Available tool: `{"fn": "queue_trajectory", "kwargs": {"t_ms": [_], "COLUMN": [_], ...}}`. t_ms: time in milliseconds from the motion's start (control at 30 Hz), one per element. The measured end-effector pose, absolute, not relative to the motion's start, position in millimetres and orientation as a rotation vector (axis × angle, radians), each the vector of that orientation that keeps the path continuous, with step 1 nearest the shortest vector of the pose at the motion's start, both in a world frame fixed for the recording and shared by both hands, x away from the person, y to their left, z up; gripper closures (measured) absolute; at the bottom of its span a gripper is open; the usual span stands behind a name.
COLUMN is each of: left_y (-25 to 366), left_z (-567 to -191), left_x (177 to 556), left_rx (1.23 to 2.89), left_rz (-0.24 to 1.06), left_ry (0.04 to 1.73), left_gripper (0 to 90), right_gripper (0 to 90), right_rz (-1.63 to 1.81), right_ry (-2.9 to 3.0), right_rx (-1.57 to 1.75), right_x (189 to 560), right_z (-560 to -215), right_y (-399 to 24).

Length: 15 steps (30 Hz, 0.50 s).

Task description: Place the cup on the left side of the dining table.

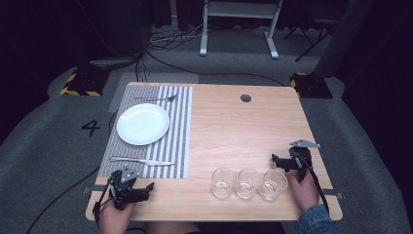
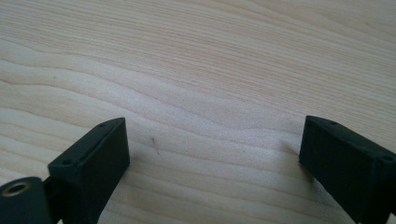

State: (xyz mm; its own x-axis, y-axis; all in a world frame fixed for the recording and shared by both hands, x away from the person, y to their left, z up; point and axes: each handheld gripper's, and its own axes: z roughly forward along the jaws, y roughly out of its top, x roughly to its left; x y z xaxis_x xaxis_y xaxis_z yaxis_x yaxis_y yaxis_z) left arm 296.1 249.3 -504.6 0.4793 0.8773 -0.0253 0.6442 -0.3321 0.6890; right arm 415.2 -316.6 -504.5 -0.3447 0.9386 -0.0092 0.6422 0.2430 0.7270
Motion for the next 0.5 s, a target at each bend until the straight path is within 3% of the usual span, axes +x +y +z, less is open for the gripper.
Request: {"fn": "queue_trajectory", "kwargs": {"t_ms": [500], "left_y": [244.8], "left_z": [-504.8], "left_x": [295.5], "left_rx": [2.062], "left_rz": [0.478], "left_ry": [1.296], "left_gripper": [13.8], "right_gripper": [8.8], "right_rz": [0.886], "right_ry": [2.074], "right_rx": [1.442], "right_x": [415.2], "right_z": [-504.5], "right_y": [-316.5]}}
